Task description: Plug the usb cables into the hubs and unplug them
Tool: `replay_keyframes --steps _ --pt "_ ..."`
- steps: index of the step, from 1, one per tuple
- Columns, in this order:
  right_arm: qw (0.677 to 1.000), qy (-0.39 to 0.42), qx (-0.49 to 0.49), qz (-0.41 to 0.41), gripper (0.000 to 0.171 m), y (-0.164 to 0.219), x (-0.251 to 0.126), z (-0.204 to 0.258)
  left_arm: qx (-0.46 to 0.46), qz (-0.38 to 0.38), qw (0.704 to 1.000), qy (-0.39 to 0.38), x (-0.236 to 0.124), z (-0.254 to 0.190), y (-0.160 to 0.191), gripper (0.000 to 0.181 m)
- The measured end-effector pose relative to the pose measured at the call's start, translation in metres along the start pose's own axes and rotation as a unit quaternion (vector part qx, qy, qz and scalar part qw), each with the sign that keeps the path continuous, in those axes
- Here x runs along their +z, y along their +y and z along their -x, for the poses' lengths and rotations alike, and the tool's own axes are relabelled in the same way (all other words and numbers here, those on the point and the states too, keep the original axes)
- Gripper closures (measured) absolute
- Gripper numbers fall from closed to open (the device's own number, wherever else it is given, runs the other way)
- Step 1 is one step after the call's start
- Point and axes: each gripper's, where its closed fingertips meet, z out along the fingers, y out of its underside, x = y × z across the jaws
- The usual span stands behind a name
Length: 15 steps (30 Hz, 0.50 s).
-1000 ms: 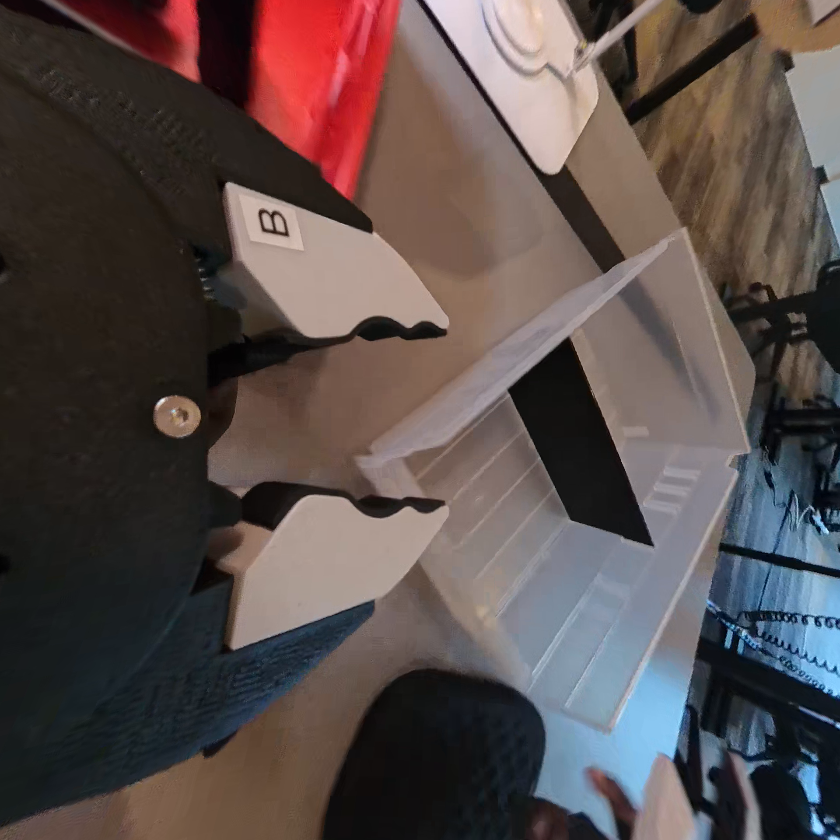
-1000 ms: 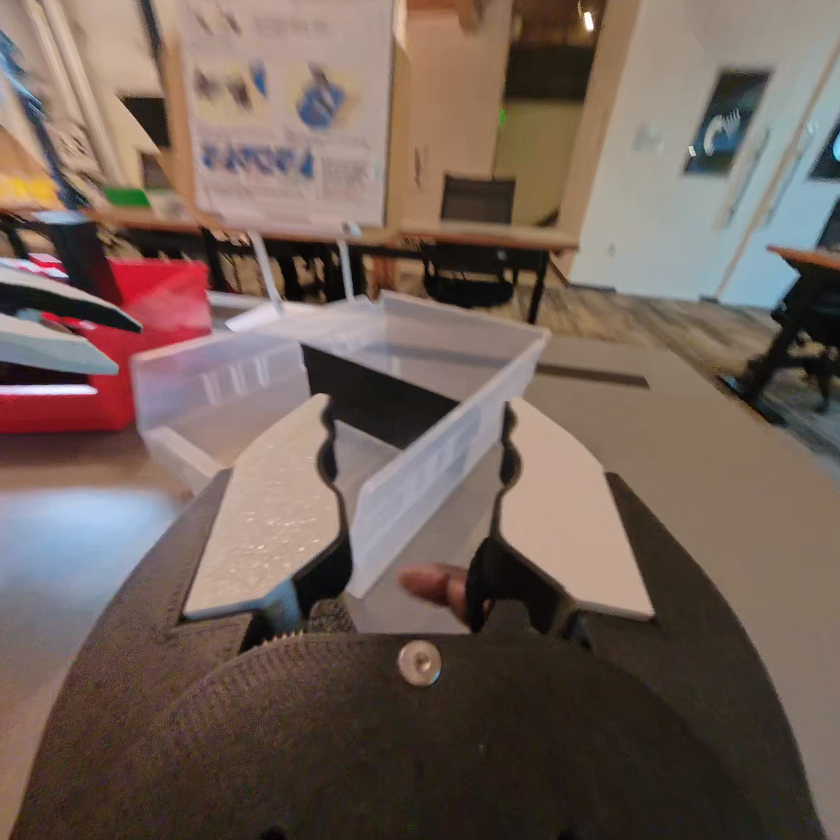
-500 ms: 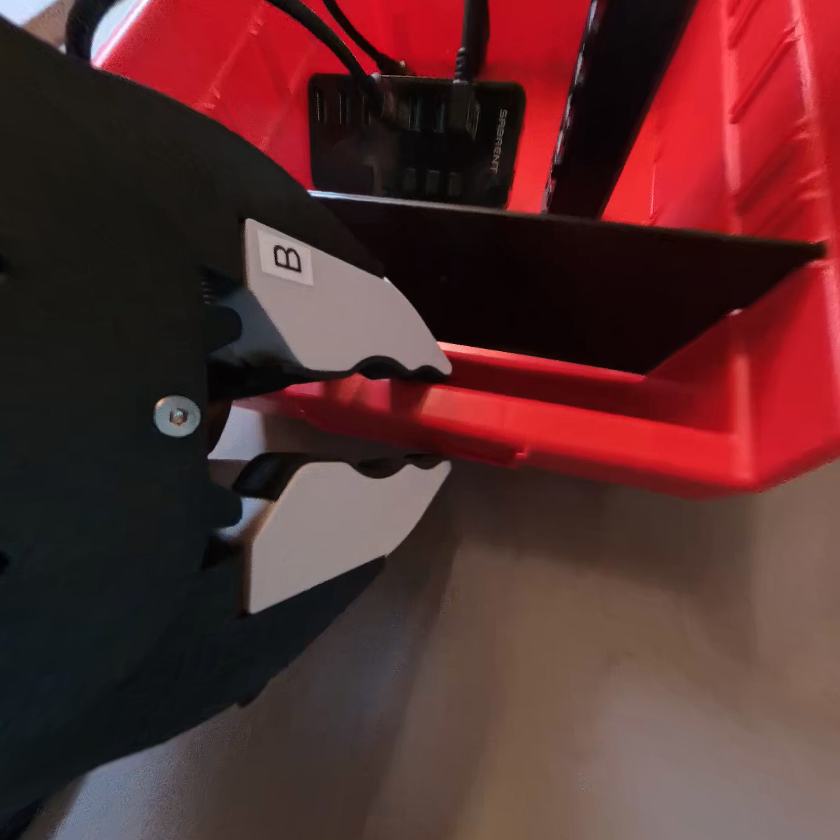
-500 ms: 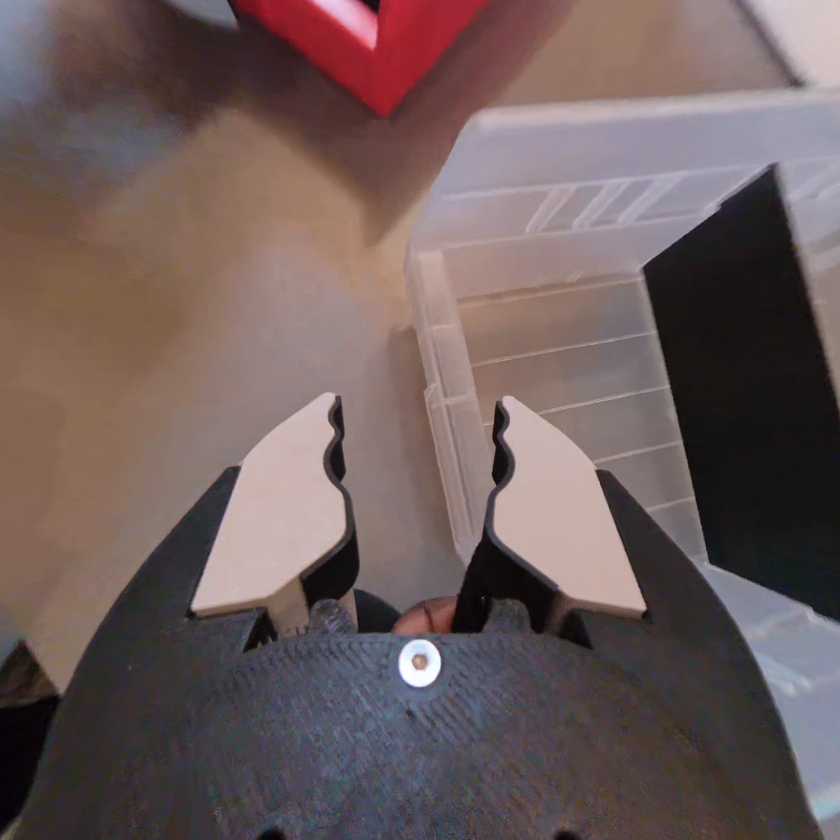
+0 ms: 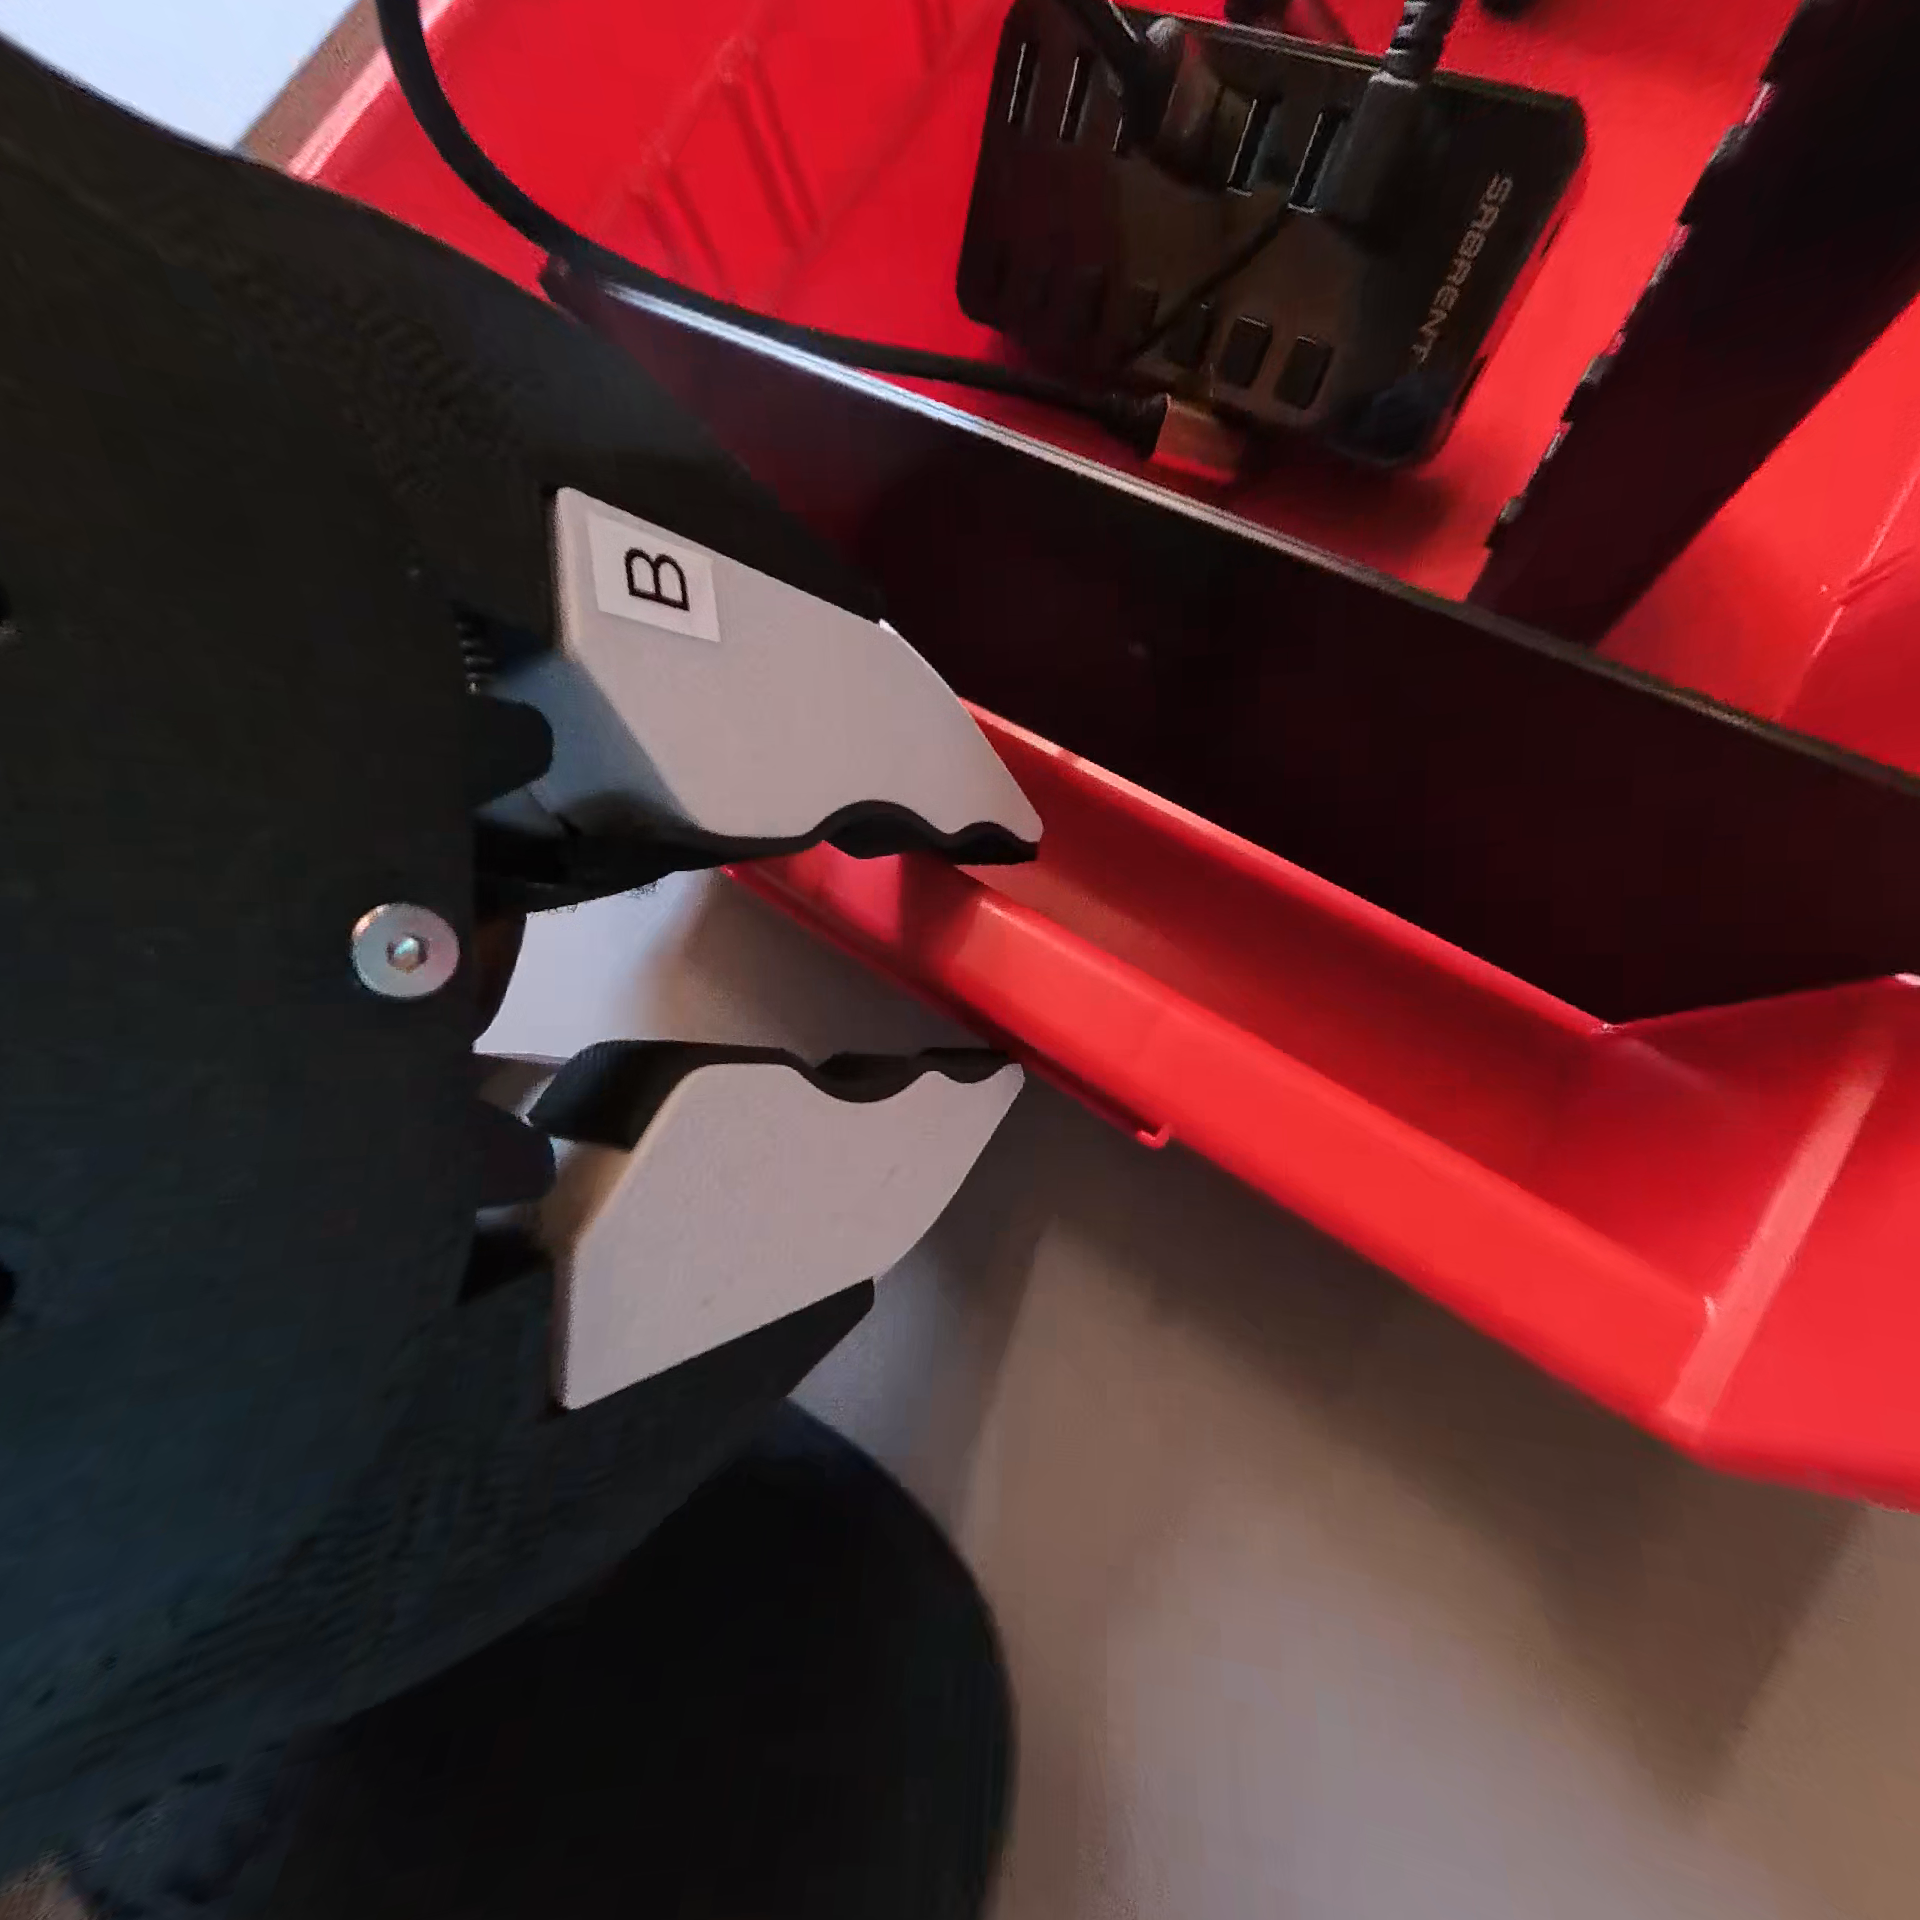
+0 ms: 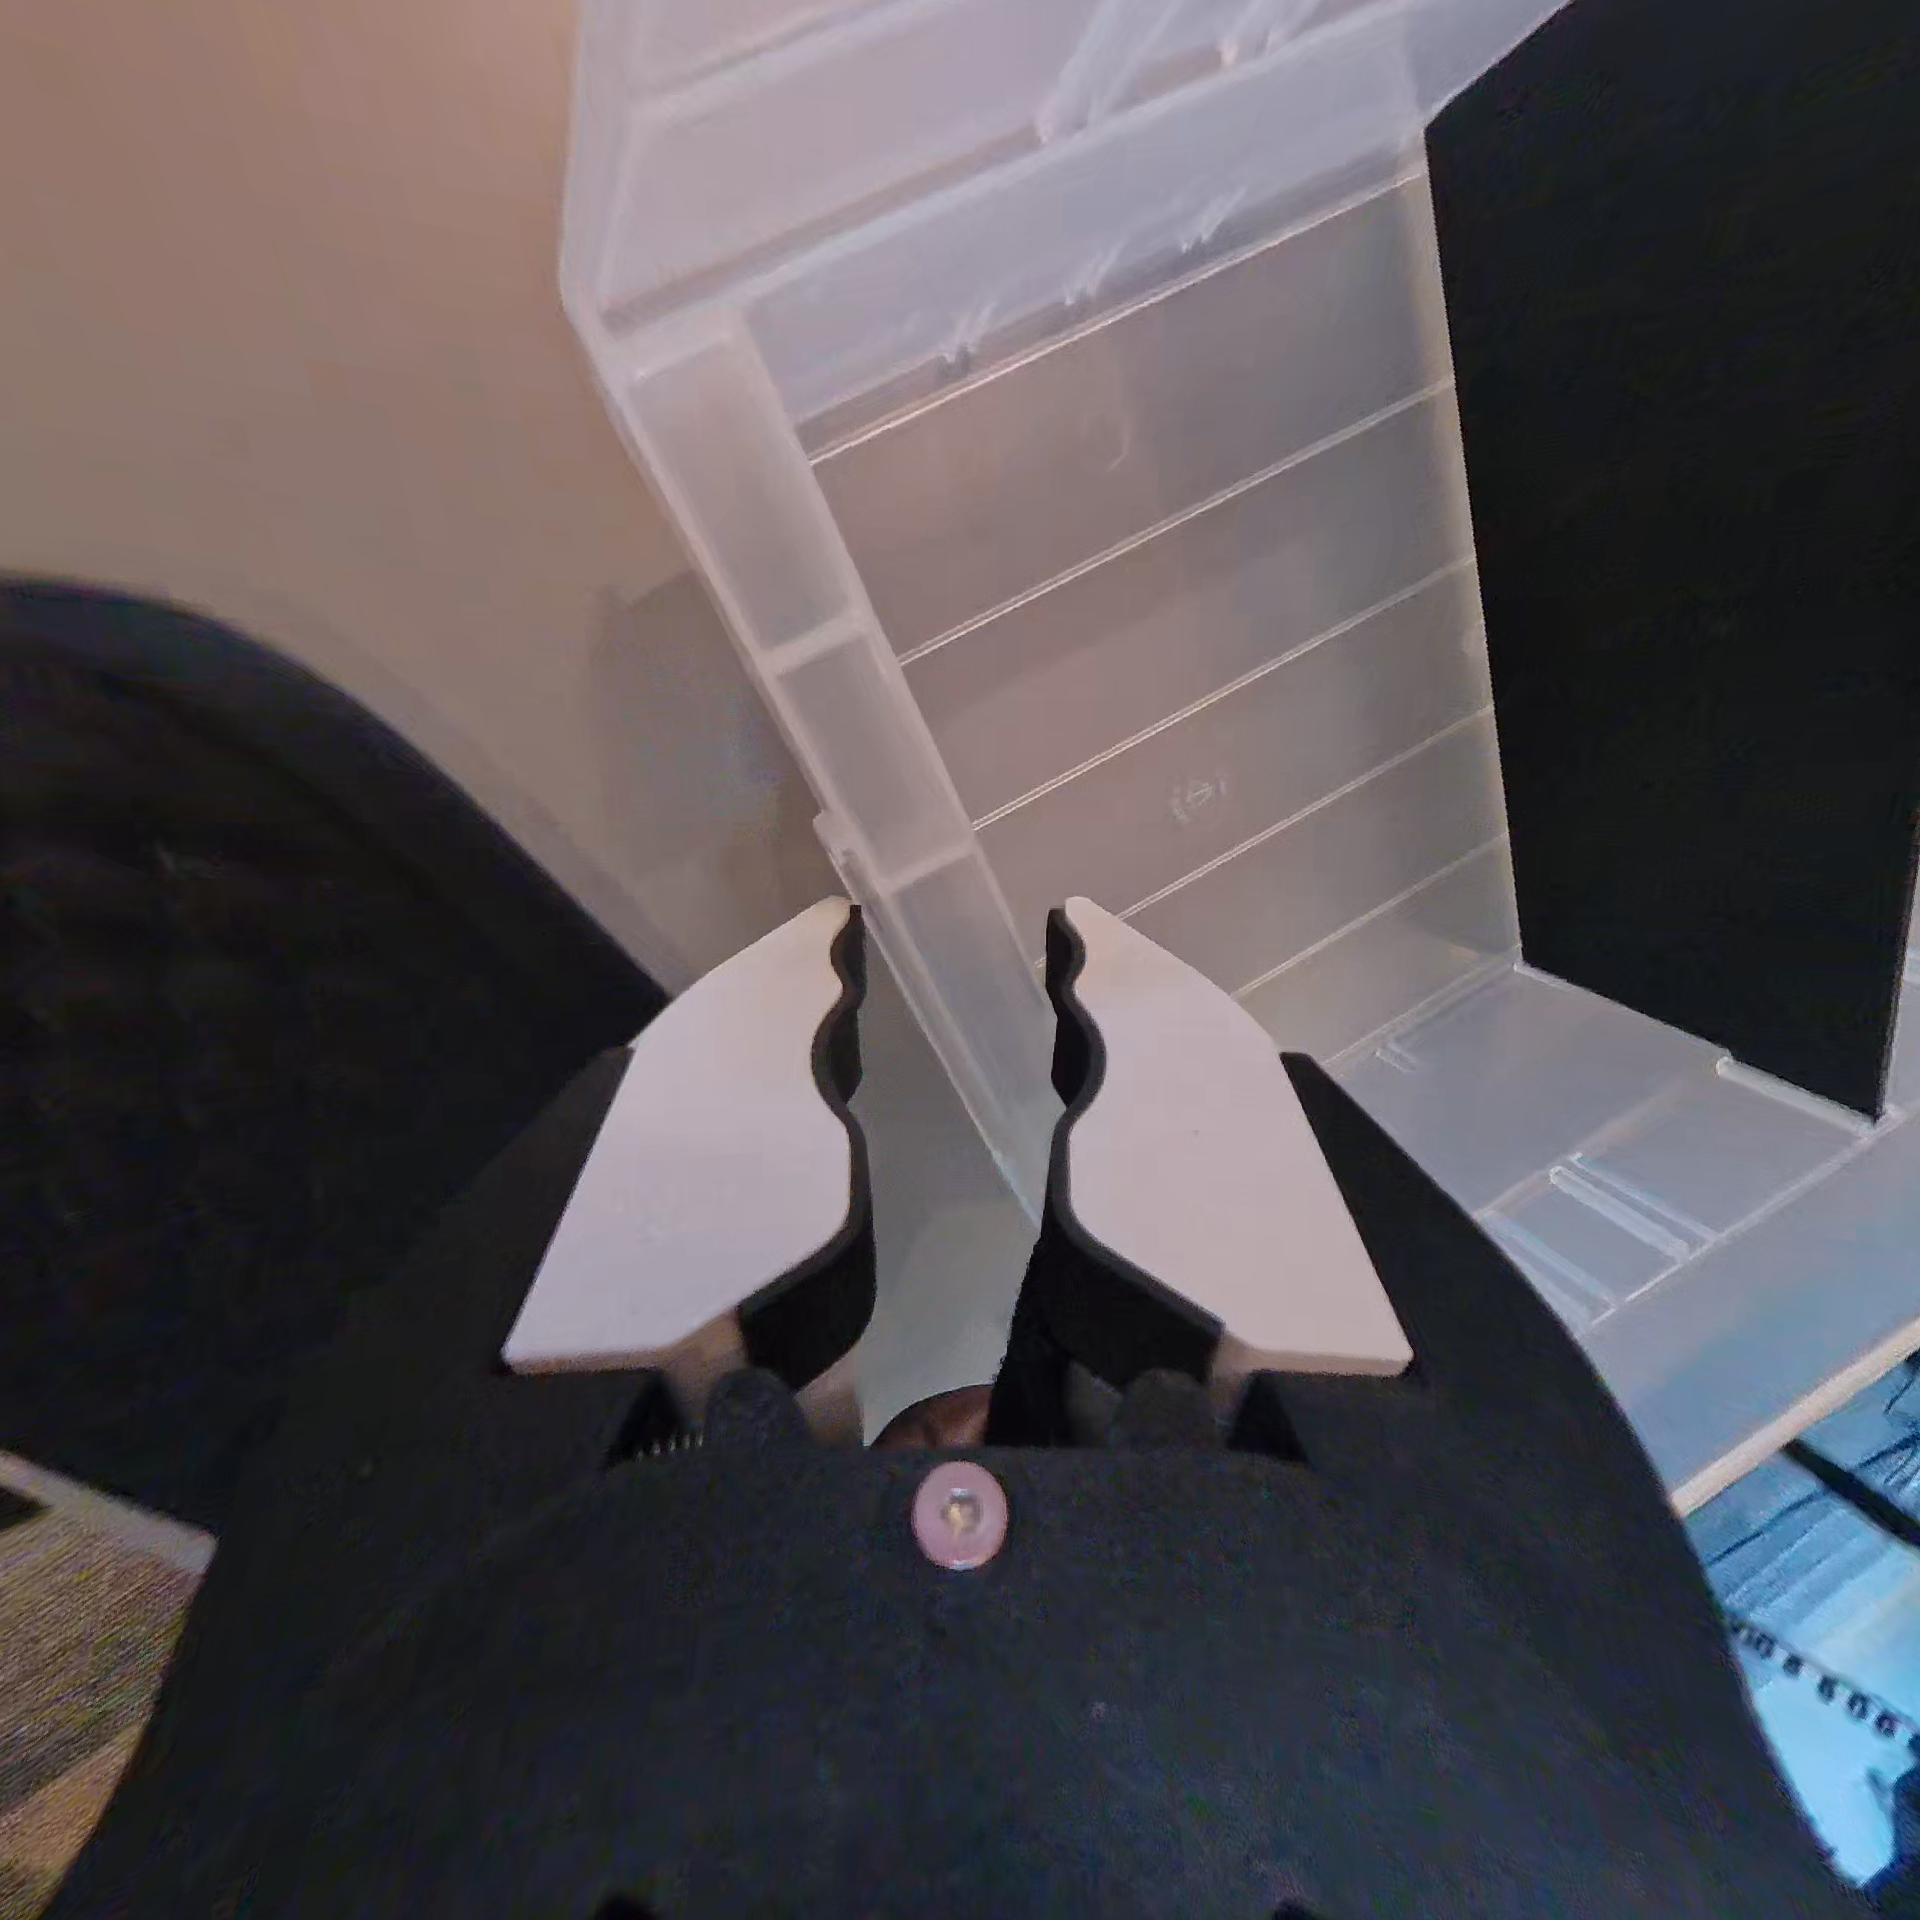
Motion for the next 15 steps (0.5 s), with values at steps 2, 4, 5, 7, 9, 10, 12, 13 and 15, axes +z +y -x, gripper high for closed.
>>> replay_keyframes --steps 2,4,5,7,9,10,12,13,15 --pt "1.000 0.005 0.012 0.019 0.136 0.028 -0.005 -0.007 0.000 0.003 1.000 -0.004 -0.007 0.001 0.018 0.147" --pt "1.000 0.009 0.000 0.021 0.137 0.050 -0.010 -0.009 0.011 -0.002 1.000 -0.008 -0.015 0.001 0.037 0.147" --pt "1.000 0.005 -0.001 0.018 0.137 0.059 -0.013 -0.008 0.004 -0.003 1.000 -0.008 -0.019 0.002 0.047 0.147" --pt "1.000 0.002 0.001 0.012 0.138 0.075 -0.017 -0.005 -0.004 0.001 1.000 -0.007 -0.027 0.001 0.067 0.147" --pt "1.000 0.006 0.001 0.008 0.137 0.090 -0.022 -0.003 0.003 0.006 1.000 -0.006 -0.036 -0.002 0.087 0.147" --pt "1.000 0.007 0.003 0.005 0.137 0.095 -0.024 -0.001 0.004 0.007 1.000 -0.004 -0.040 -0.004 0.095 0.146" --pt "1.000 0.014 0.007 0.003 0.136 0.104 -0.028 0.001 0.007 0.011 1.000 -0.005 -0.048 -0.007 0.112 0.145" --pt "1.000 0.020 0.012 -0.003 0.133 0.105 -0.031 0.001 0.006 0.012 1.000 -0.012 -0.052 -0.007 0.119 0.144" --pt "0.998 0.020 0.040 -0.050 0.125 0.094 -0.046 0.003 -0.008 -0.001 1.000 -0.021 -0.068 -0.009 0.124 0.138"
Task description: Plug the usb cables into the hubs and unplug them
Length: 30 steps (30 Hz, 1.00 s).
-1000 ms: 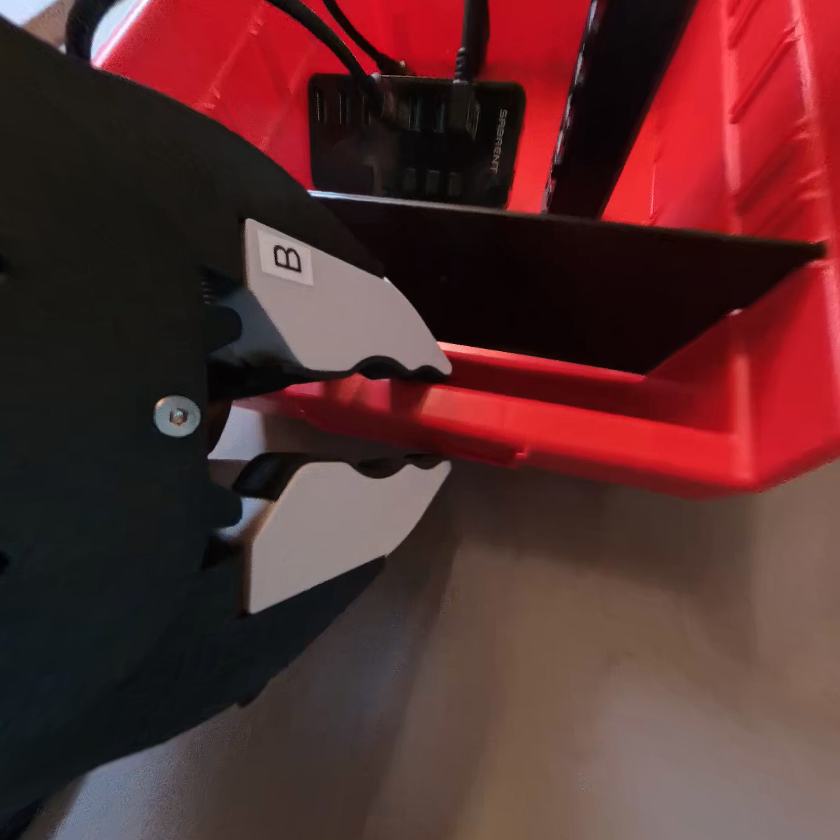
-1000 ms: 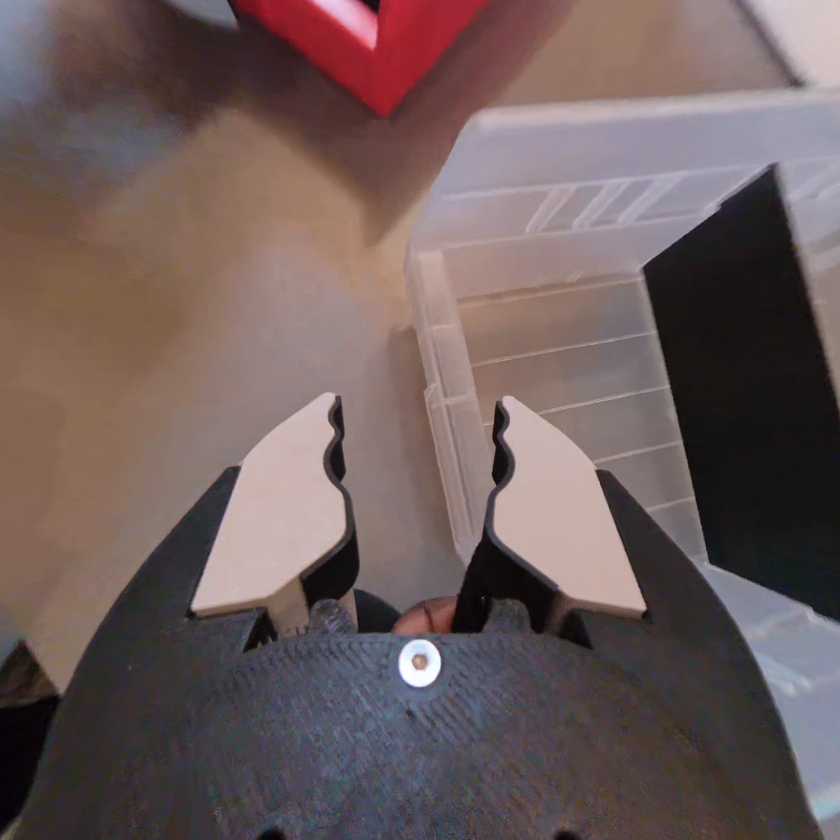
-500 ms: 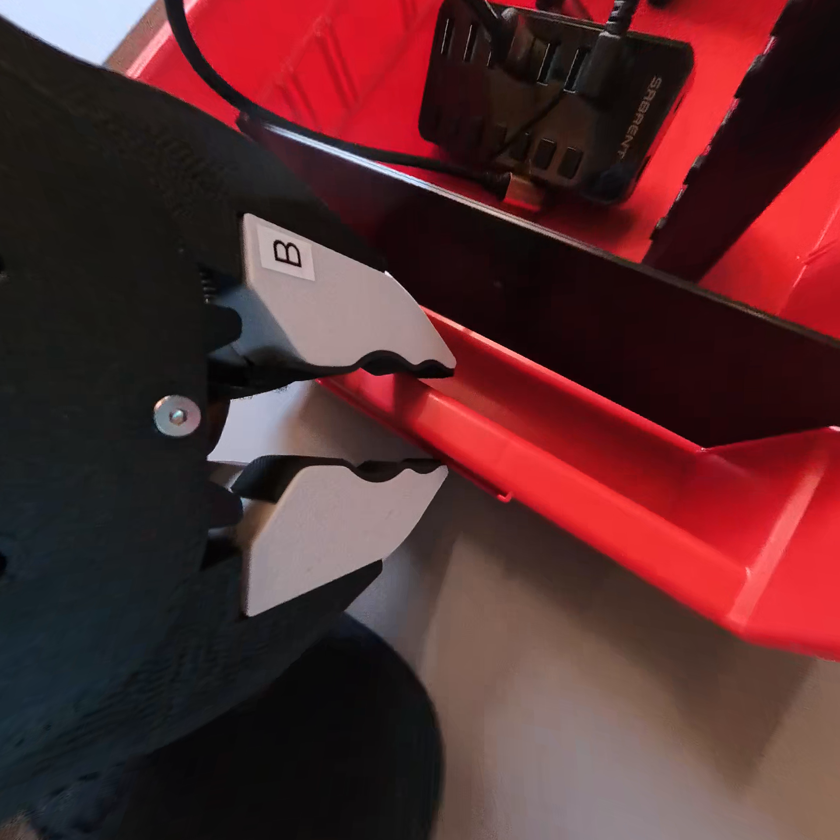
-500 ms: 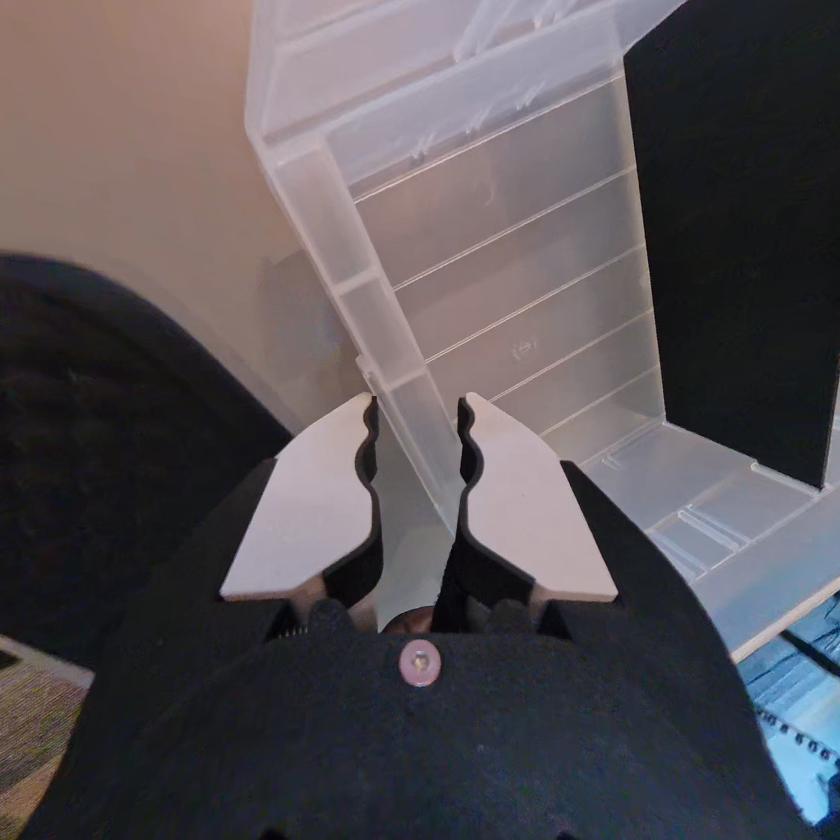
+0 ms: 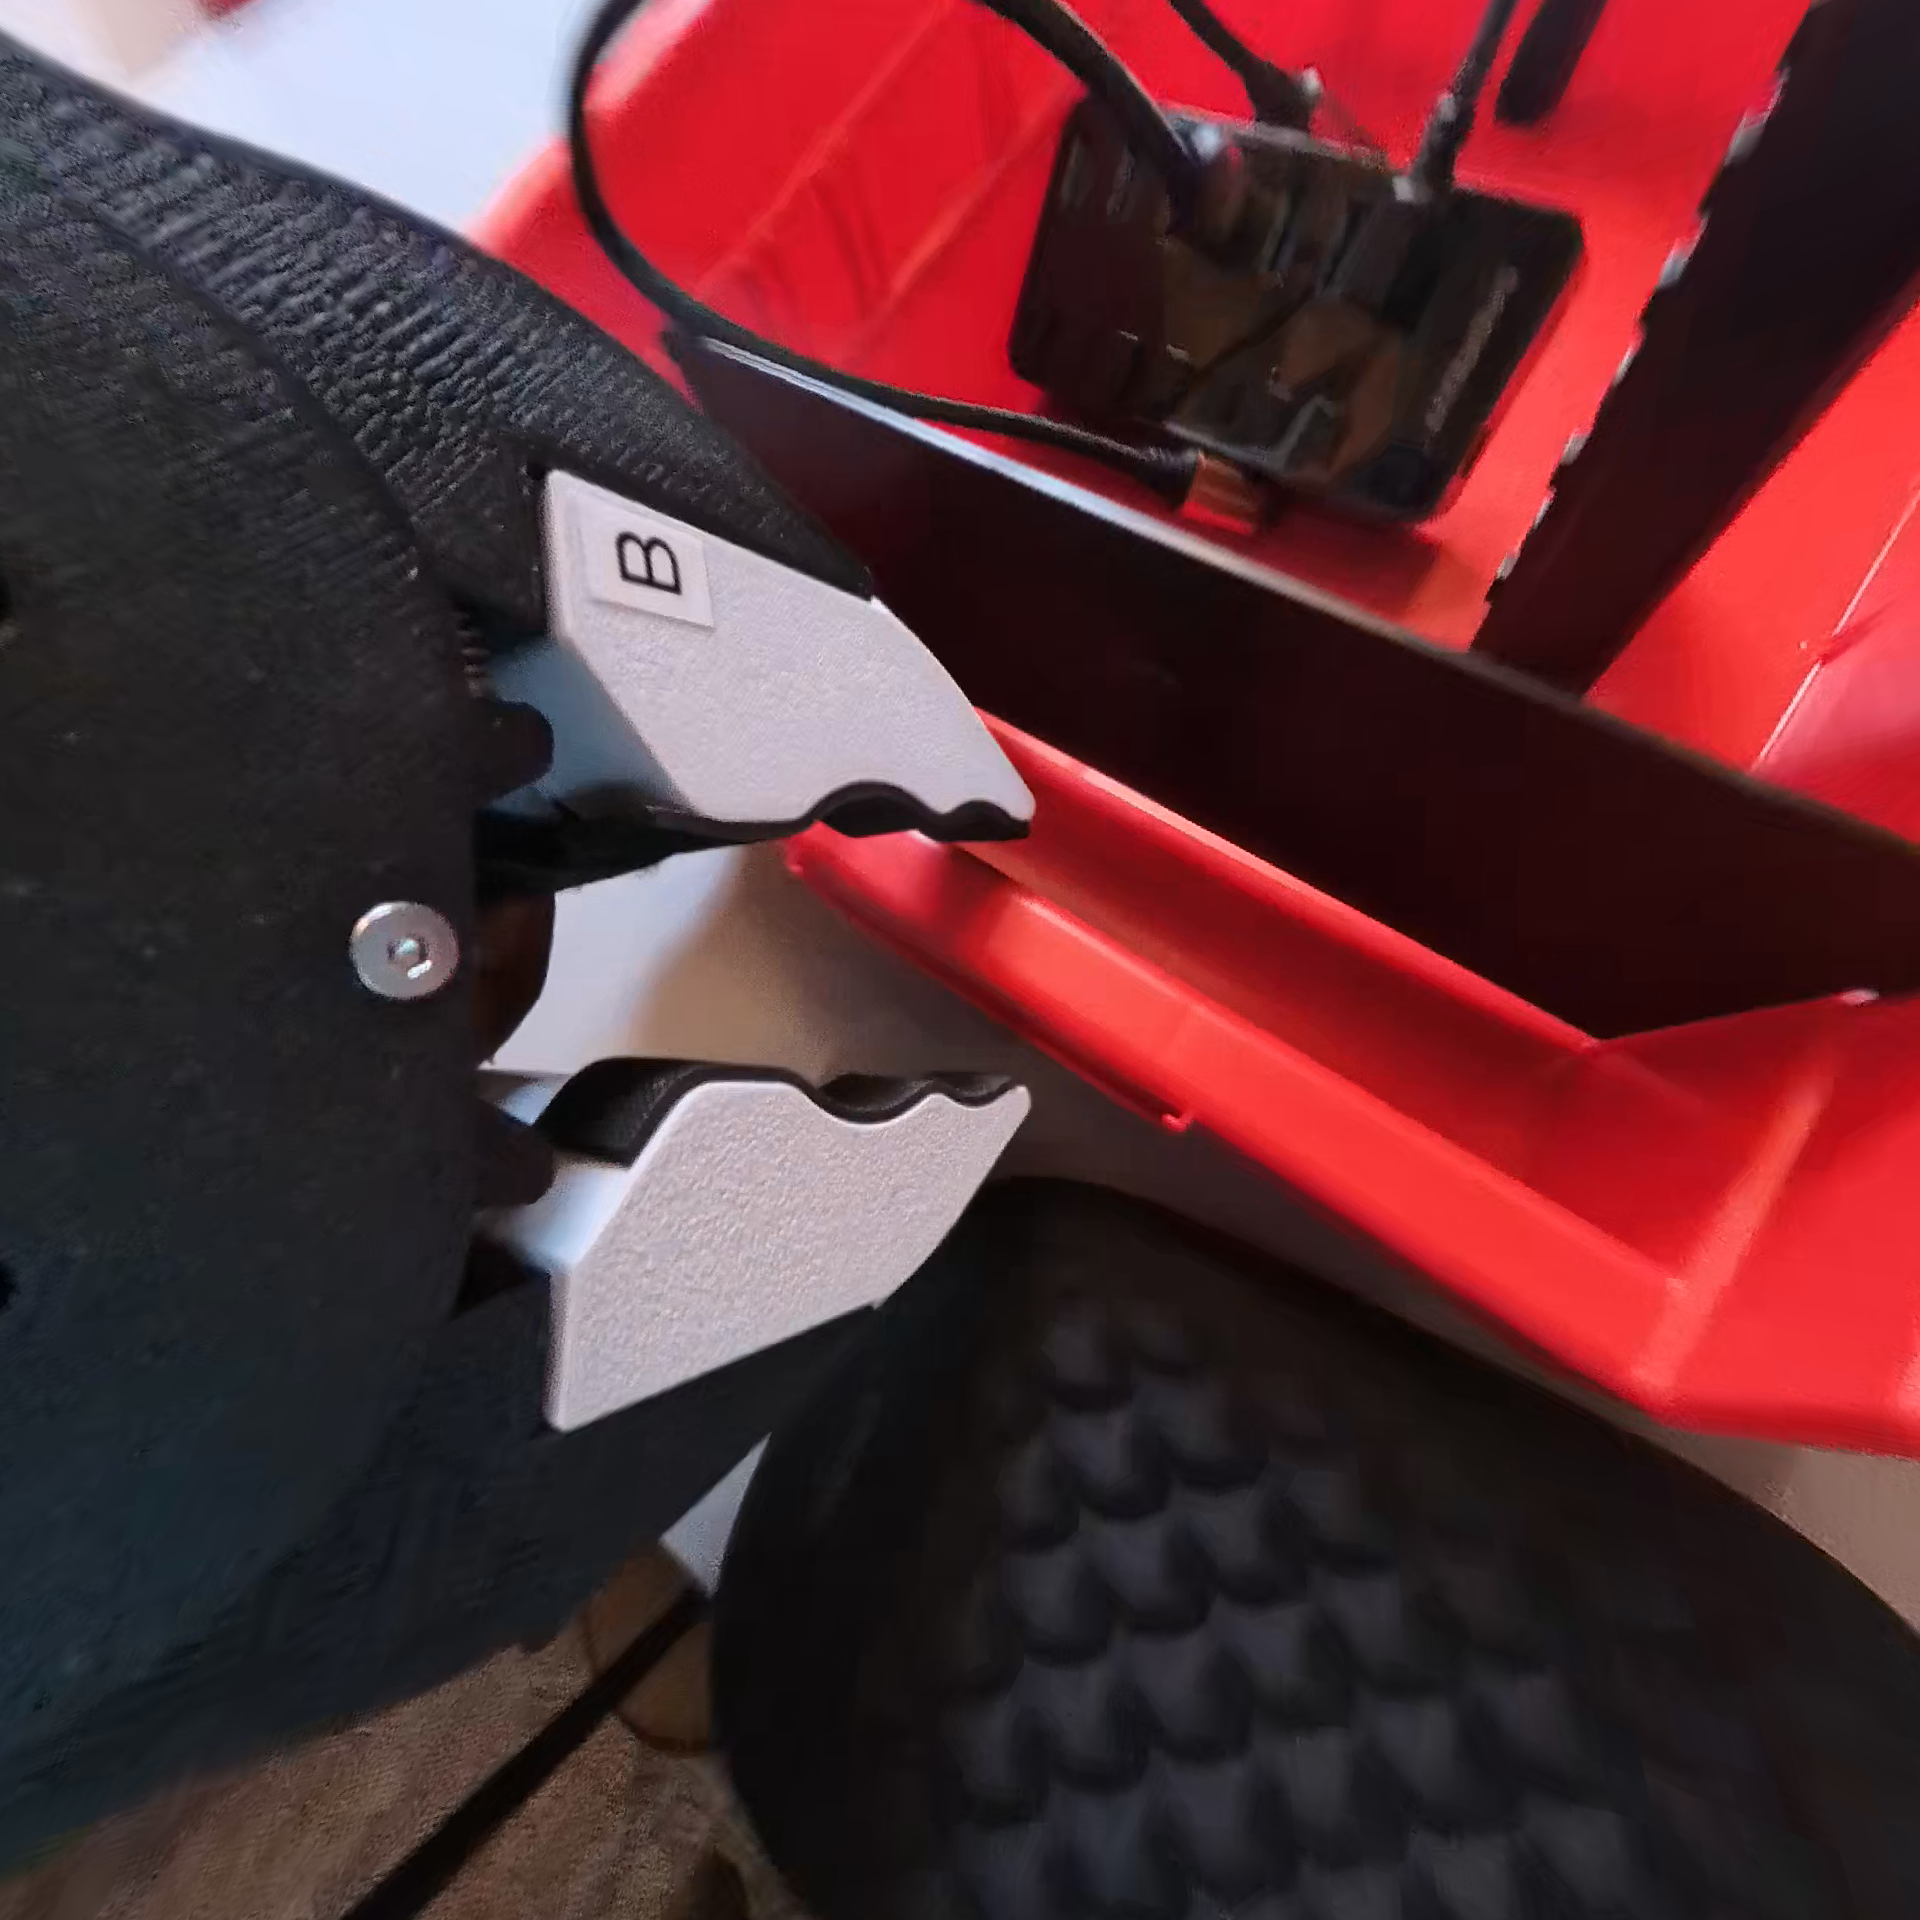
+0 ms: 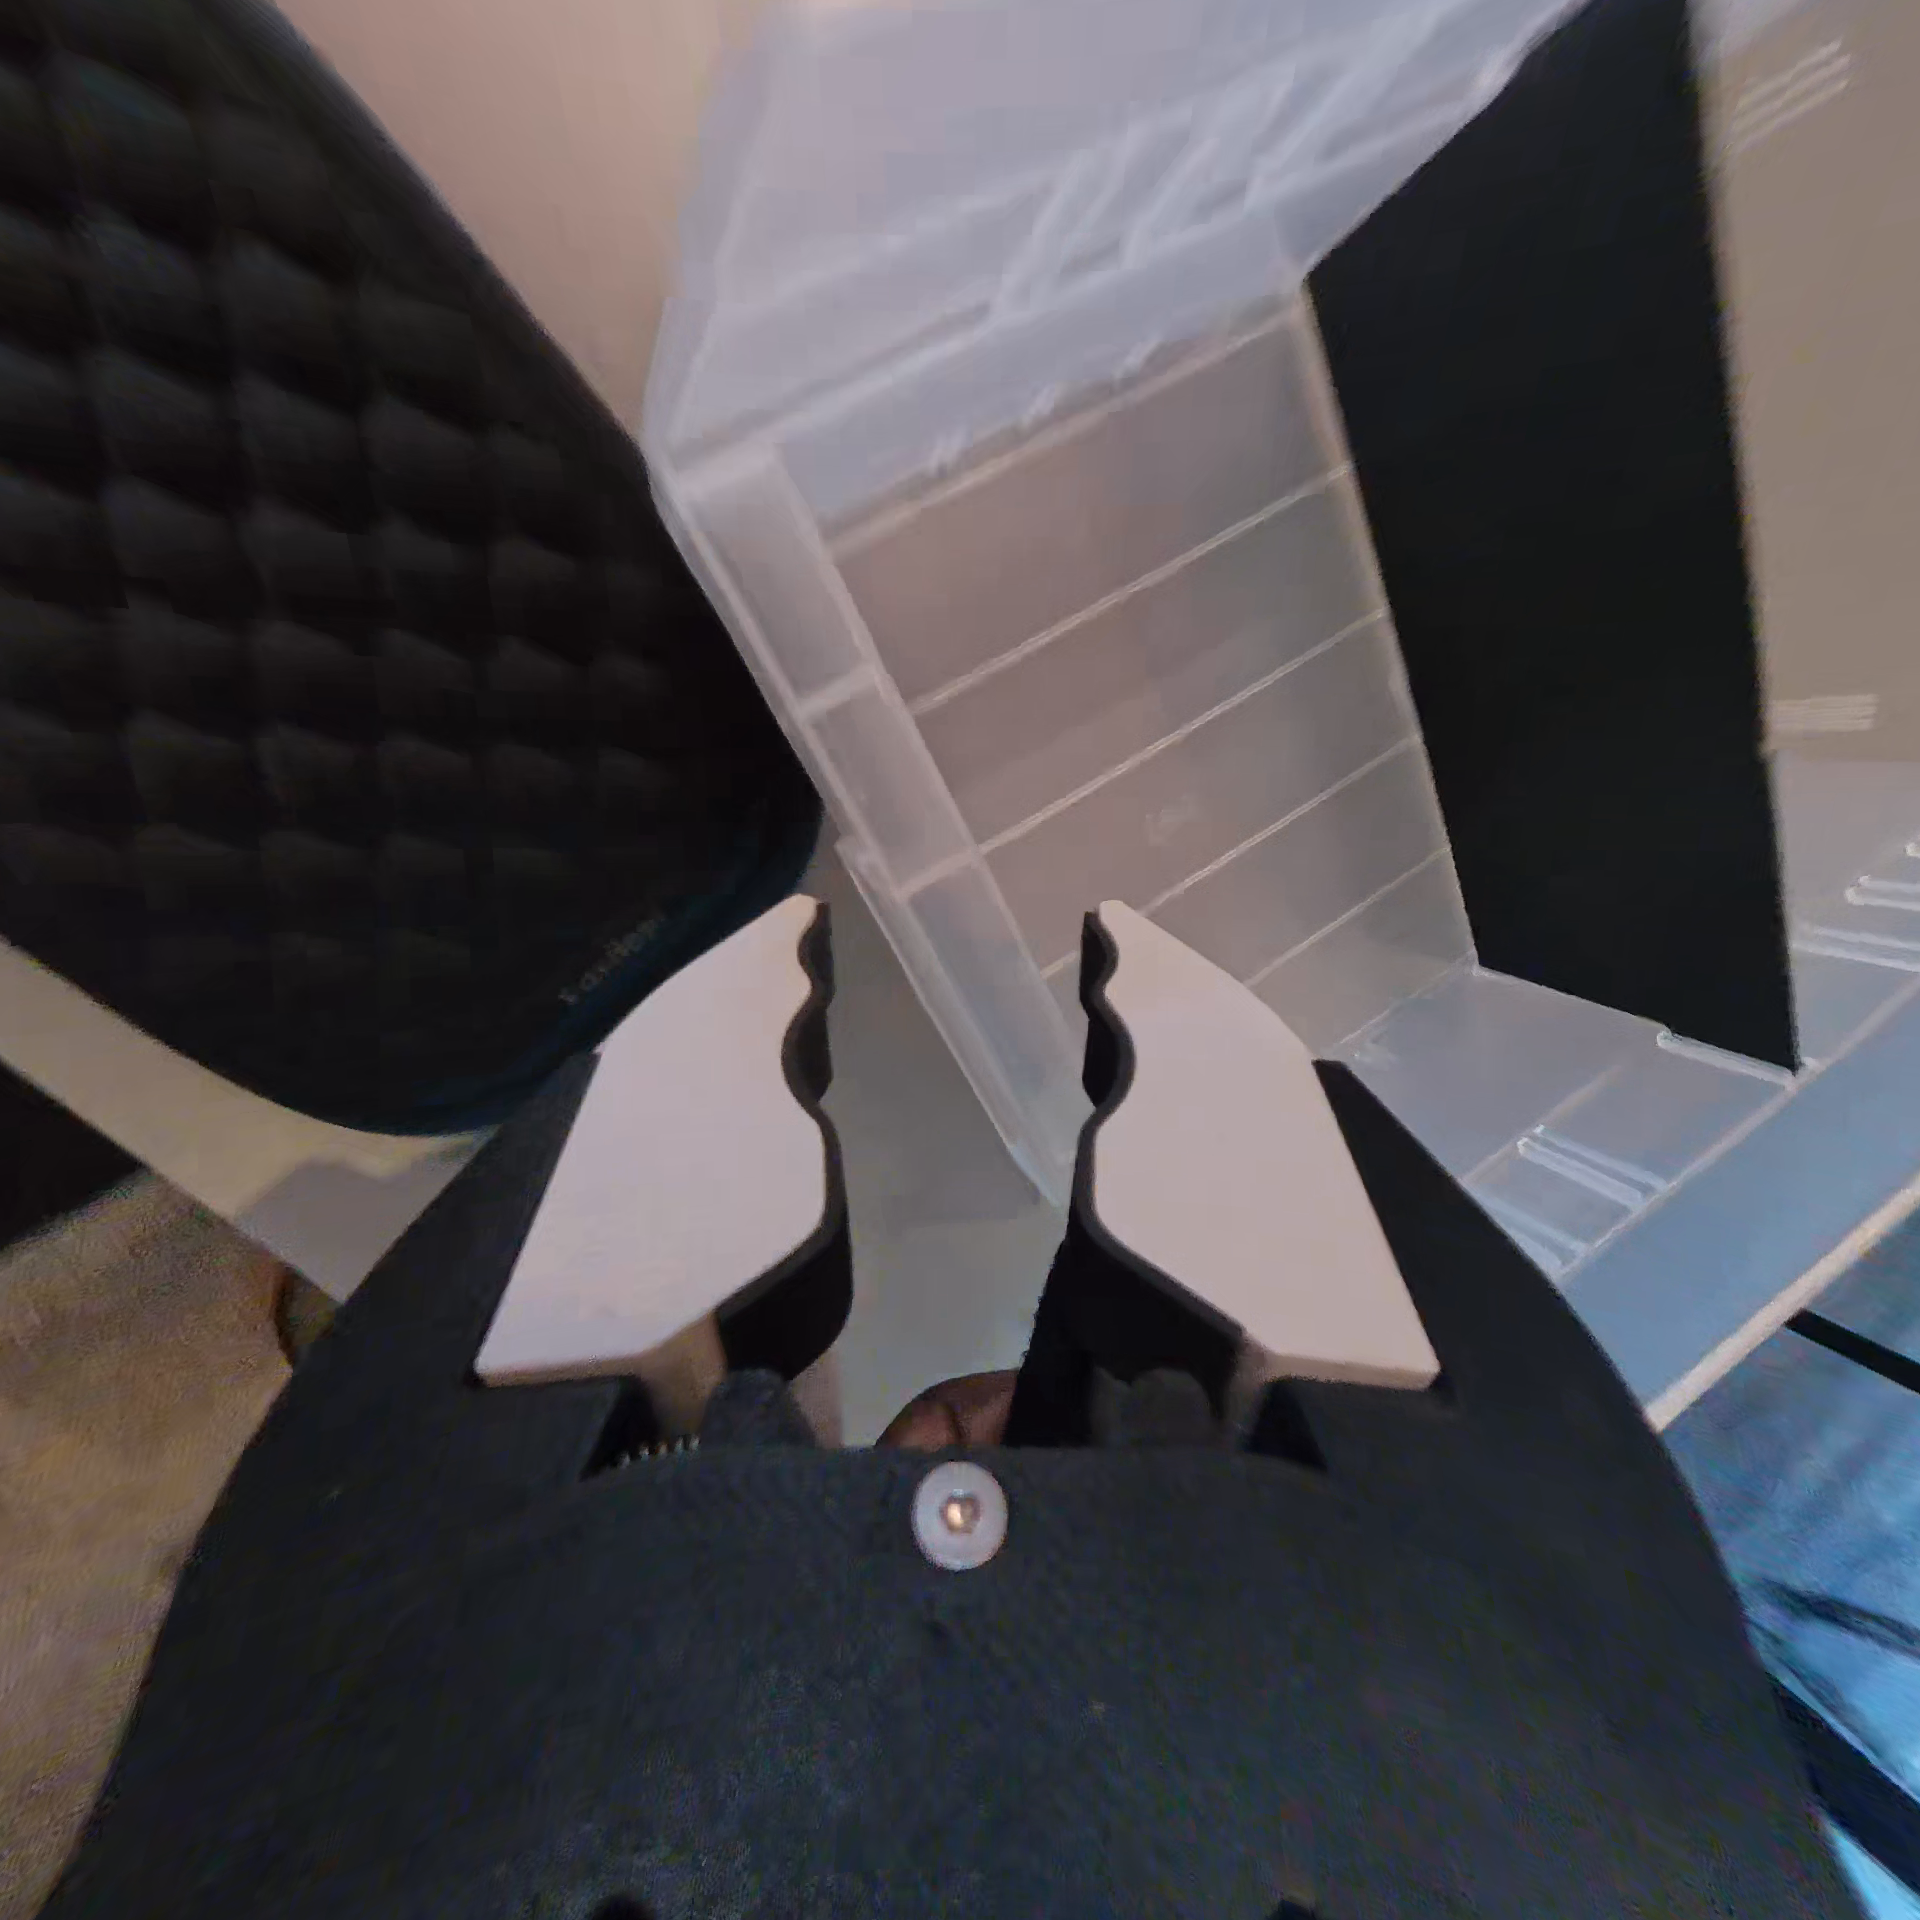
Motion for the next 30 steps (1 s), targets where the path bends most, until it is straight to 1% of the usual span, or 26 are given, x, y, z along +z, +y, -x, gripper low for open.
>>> replay_keyframes --steps 1,2,3,4,5,6,7,8,9,10,11,13,14,16,17,18,19,20,21,22,23,24,26,28,30 --pt "0.999 -0.002 0.019 -0.039 0.121 -0.014 -0.010 0.001 -0.012 -0.026 1.000 -0.003 -0.013 0.000 -0.004 0.138" --pt "0.995 -0.001 0.035 -0.094 0.117 -0.033 -0.023 0.002 -0.025 -0.071 0.997 -0.002 -0.028 0.000 -0.015 0.138" --pt "0.985 0.003 0.047 -0.164 0.113 -0.059 -0.039 0.002 -0.040 -0.135 0.990 -0.008 -0.046 0.003 -0.032 0.138" --pt "0.968 0.009 0.052 -0.247 0.109 -0.089 -0.058 0.002 -0.058 -0.210 0.976 -0.022 -0.067 0.010 -0.054 0.133" --pt "0.938 0.023 0.054 -0.342 0.105 -0.122 -0.082 0.001 -0.083 -0.281 0.955 -0.049 -0.088 0.024 -0.076 0.129" --pt "0.893 0.044 0.055 -0.444 0.102 -0.153 -0.109 -0.002 -0.116 -0.343 0.928 -0.085 -0.107 0.041 -0.096 0.124" --pt "0.837 0.064 0.057 -0.540 0.095 -0.179 -0.136 -0.004 -0.156 -0.395 0.898 -0.114 -0.124 0.059 -0.112 0.120" --pt "0.773 0.088 0.063 -0.625 0.086 -0.200 -0.161 -0.008 -0.211 -0.432 0.866 -0.138 -0.135 0.078 -0.125 0.116" --pt "0.713 0.116 0.075 -0.688 0.080 -0.214 -0.179 -0.014 -0.267 -0.458 0.834 -0.151 -0.138 0.094 -0.135 0.109" --pt "0.663 0.140 0.092 -0.730 0.079 -0.224 -0.188 -0.021 -0.298 -0.473 0.816 -0.148 -0.132 0.100 -0.145 0.100" --pt "0.627 0.157 0.111 -0.755 0.079 -0.232 -0.189 -0.028 -0.314 -0.472 0.810 -0.150 -0.119 0.102 -0.152 0.099" --pt "0.579 0.148 0.172 -0.783 0.077 -0.245 -0.172 -0.041 -0.342 -0.433 0.808 -0.207 -0.088 0.112 -0.151 0.099" --pt "0.554 0.127 0.213 -0.795 0.076 -0.249 -0.159 -0.046 -0.345 -0.406 0.812 -0.238 -0.075 0.114 -0.148 0.100" --pt "0.505 0.076 0.294 -0.808 0.074 -0.252 -0.127 -0.054 -0.339 -0.359 0.822 -0.284 -0.060 0.119 -0.142 0.103" --pt "0.485 0.052 0.333 -0.807 0.073 -0.251 -0.111 -0.056 -0.336 -0.349 0.826 -0.288 -0.055 0.119 -0.145 0.106" --pt "0.469 0.020 0.364 -0.804 0.069 -0.251 -0.101 -0.057 -0.333 -0.346 0.833 -0.275 -0.047 0.118 -0.150 0.108" --pt "0.460 -0.008 0.378 -0.804 0.068 -0.251 -0.097 -0.055 -0.327 -0.335 0.846 -0.256 -0.037 0.115 -0.155 0.111" --pt "0.464 -0.018 0.375 -0.802 0.069 -0.252 -0.096 -0.053 -0.326 -0.313 0.856 -0.253 -0.028 0.115 -0.155 0.114" --pt "0.481 -0.007 0.367 -0.796 0.069 -0.252 -0.093 -0.052 -0.322 -0.290 0.862 -0.264 -0.021 0.119 -0.151 0.126" --pt "0.498 0.015 0.358 -0.790 0.069 -0.251 -0.091 -0.051 -0.317 -0.276 0.862 -0.282 -0.019 0.123 -0.147 0.147" --pt "0.507 0.032 0.348 -0.788 0.070 -0.249 -0.091 -0.050 -0.315 -0.281 0.863 -0.279 -0.019 0.124 -0.148 0.148" --pt "0.508 0.040 0.340 -0.790 0.072 -0.248 -0.094 -0.049 -0.319 -0.288 0.862 -0.267 -0.019 0.124 -0.150 0.149" --pt "0.510 0.042 0.331 -0.793 0.075 -0.249 -0.097 -0.048 -0.310 -0.307 0.859 -0.269 -0.026 0.124 -0.154 0.150" --pt "0.522 0.045 0.327 -0.786 0.075 -0.252 -0.092 -0.047 -0.289 -0.331 0.852 -0.286 -0.045 0.127 -0.162 0.151" --pt "0.540 0.042 0.320 -0.777 0.074 -0.258 -0.087 -0.043 -0.261 -0.359 0.843 -0.304 -0.072 0.130 -0.176 0.151"
